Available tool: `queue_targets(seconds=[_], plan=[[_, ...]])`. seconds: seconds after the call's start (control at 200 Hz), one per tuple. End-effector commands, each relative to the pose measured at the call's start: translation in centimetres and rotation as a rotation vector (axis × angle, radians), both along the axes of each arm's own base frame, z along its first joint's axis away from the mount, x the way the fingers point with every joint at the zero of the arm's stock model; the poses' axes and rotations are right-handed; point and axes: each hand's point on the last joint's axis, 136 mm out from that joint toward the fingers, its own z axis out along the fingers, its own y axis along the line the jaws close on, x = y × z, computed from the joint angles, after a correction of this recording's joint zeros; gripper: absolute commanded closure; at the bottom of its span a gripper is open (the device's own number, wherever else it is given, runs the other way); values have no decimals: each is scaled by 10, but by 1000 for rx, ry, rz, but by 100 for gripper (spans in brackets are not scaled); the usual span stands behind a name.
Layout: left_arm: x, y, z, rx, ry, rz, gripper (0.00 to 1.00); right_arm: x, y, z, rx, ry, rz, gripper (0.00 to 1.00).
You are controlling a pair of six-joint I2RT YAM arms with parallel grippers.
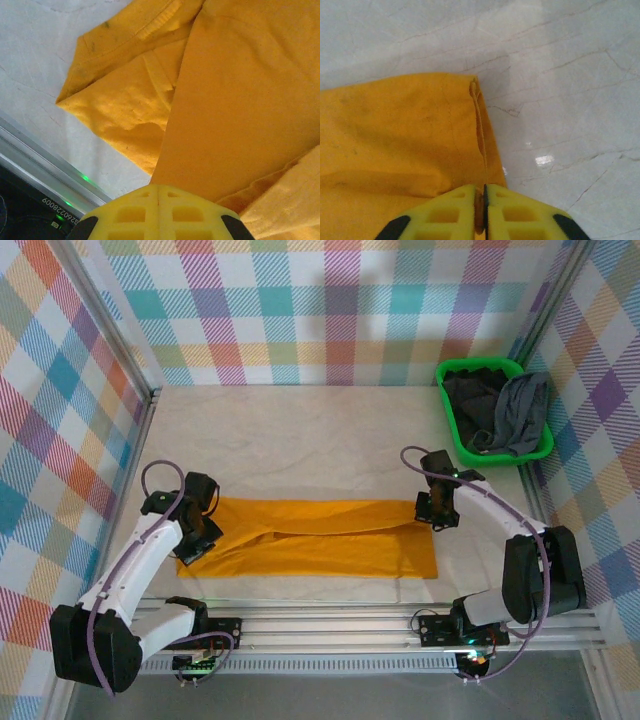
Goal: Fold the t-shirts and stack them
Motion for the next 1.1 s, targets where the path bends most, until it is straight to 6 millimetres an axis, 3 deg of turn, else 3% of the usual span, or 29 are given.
queue_targets(seconds=[0.0,0.225,0.65,1.095], plan=[[-4,-6,-7,-18,14,-19,100,-14,-1,-3,-3,56,-27,77],[-7,-10,-19,-25,46,-34,100,-19,-2,8,22,22,-67,69],[-10,-11,-21,-25,49,-33,100,-16,17,-4,137,45,-139,82],[-14,-18,-29,-11,96,-44,100,-13,20,-12,139,67,-129,83]])
